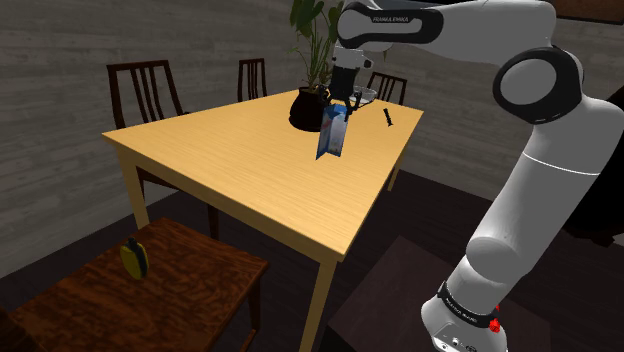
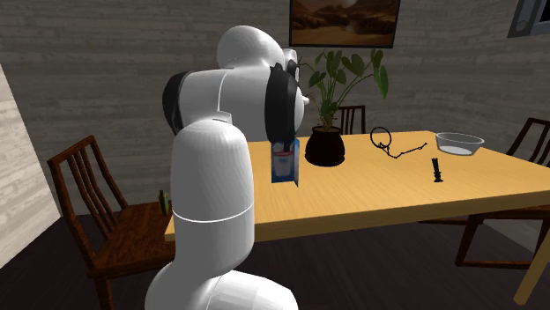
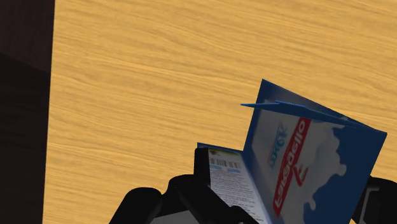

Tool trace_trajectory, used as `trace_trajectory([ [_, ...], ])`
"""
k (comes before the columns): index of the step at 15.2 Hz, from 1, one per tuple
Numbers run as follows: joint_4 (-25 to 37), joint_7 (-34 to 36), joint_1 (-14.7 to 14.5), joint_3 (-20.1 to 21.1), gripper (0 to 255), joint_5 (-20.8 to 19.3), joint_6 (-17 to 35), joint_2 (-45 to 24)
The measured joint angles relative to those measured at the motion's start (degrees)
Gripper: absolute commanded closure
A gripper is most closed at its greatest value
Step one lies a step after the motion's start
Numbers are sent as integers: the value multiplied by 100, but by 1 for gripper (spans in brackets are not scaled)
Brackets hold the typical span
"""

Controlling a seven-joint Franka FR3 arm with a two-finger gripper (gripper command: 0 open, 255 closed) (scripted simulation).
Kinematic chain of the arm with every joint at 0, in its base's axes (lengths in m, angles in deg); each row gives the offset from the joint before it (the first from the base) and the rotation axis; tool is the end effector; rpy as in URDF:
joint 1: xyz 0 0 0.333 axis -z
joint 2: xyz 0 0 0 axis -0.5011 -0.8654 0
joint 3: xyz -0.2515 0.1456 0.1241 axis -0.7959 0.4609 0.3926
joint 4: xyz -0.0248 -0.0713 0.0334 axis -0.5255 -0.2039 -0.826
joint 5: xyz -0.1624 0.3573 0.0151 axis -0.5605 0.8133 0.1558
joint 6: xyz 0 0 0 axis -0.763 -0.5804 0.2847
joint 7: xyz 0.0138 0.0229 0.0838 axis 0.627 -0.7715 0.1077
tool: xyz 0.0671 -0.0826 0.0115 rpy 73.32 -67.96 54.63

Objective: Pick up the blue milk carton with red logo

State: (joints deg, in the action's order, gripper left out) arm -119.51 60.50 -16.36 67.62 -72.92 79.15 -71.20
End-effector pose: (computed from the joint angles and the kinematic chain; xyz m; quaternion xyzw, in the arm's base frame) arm 0.5740 -0.1016 0.5775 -0.8386 0.5447 0.0090 0.0042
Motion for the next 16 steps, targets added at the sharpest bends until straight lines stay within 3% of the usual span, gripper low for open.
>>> trace_trajectory([
  [16,1567,38,-21,13,255,-22,-1250,-334],
])
